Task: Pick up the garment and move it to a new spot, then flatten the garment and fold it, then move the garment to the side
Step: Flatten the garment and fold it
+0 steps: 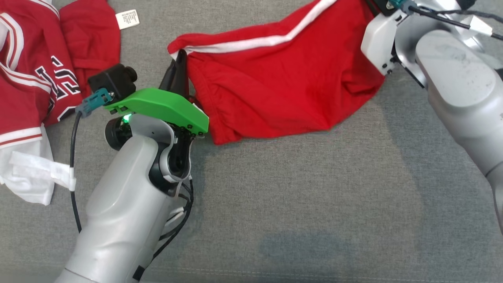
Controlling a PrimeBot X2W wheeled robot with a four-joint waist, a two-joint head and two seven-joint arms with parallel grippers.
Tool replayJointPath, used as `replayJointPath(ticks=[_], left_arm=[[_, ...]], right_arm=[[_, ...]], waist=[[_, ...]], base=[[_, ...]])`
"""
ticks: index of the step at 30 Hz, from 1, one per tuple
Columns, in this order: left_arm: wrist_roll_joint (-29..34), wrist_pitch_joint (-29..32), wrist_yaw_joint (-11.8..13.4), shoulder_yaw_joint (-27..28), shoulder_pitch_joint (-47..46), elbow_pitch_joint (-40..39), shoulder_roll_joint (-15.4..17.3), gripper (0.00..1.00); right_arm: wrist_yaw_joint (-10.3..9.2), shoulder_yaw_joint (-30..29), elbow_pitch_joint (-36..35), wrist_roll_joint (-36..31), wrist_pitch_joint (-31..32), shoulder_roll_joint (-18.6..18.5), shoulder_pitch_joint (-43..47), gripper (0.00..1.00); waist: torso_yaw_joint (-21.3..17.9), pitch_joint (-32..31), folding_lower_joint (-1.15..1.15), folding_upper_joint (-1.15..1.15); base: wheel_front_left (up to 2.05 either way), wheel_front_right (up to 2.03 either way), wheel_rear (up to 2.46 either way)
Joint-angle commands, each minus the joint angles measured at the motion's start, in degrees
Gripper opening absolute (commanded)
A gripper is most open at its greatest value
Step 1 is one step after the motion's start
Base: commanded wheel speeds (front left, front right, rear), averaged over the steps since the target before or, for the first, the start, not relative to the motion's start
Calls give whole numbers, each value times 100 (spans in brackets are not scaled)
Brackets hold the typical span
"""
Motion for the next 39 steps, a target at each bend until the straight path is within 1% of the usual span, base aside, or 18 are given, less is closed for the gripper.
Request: replayJointPath(ticks=[1, 5, 8, 13, 16, 17, 18, 19, 20, 21, 22, 23, 28, 31, 34, 37, 39], left_arm=[[42, -77, -9, 25, -132, 101, -23, 0], [101, -203, -74, -48, -259, 462, -122, 0], [54, -236, -166, -112, -325, 673, -196, 0], [-1, -320, -211, -170, -408, 980, -287, 0], [-18, -355, -235, -198, -466, 1114, -314, 0], [-31, -340, -243, -205, -484, 1152, -317, 0], [-33, -329, -252, -212, -499, 1194, -321, 0], [-29, -322, -252, -224, -499, 1230, -322, 11], [-25, -313, -247, -239, -486, 1269, -318, 31], [-28, -294, -247, -244, -464, 1305, -306, 45], [-36, -300, -245, -239, -435, 1324, -282, 87], [-40, -306, -238, -233, -399, 1336, -256, 100], [-12, -334, -159, -233, -130, 1227, -74, 100], [83, -510, -167, -218, 205, 940, 151, 100], [456, -783, 43, -192, 635, 391, 495, 100], [935, -878, 360, -75, 1165, -386, 823, 100], [1255, -899, 574, 110, 1577, -957, 982, 100]], right_arm=[[-12, -55, 129, -126, -90, 33, -93, 0], [-12, -218, 583, -548, -249, 230, -209, 0], [-12, -324, 857, -738, -343, 328, -217, 0], [-12, -510, 1128, -1105, -622, 430, -303, 0], [-12, -796, 1222, -1371, -762, 445, -349, 0], [-13, -905, 1249, -1445, -794, 487, -319, 32], [-13, -986, 1288, -1529, -811, 529, -255, 77], [-13, -1074, 1304, -1596, -837, 575, -196, 100], [-13, -1152, 1310, -1635, -863, 631, -154, 100], [-13, -1214, 1315, -1661, -903, 687, -116, 100], [-13, -1260, 1308, -1681, -946, 729, -85, 100], [-13, -1302, 1298, -1684, -982, 769, -54, 100], [-13, -1481, 1192, -1297, -1140, 979, 217, 100], [-13, -1526, 1017, -973, -1193, 972, 567, 100], [-13, -1666, 676, -675, -1225, 822, 920, 100], [-12, -1904, 236, -491, -1223, 616, 1365, 100], [-12, -2132, -162, -409, -1224, 532, 1720, 100]], waist=[[14, 27, 0, 29], [52, 28, 0, 29], [88, 40, 0, 29], [143, 66, 0, 29], [157, 97, 0, 29], [153, 107, 0, 29], [146, 108, 0, 29], [129, 92, 0, 29], [105, 69, 0, 29], [75, 49, 0, 29], [36, 29, 0, 29], [-3, 11, 0, 29], [-215, -158, 0, 29], [-378, -379, 0, 29], [-541, -583, 0, 29], [-679, -693, 0, 29], [-749, -815, 0, 29]], base=[[0, 0, 0], [0, 0, 0], [0, 0, 0], [0, 0, 0], [0, 0, 0], [0, 0, 0], [0, 0, 0], [0, 0, 0], [0, 0, 0], [0, 0, 0], [0, 0, 0], [0, 0, 0], [0, 0, 0], [0, 0, 0], [0, 0, 0], [0, 0, 0], [0, 0, 0]])
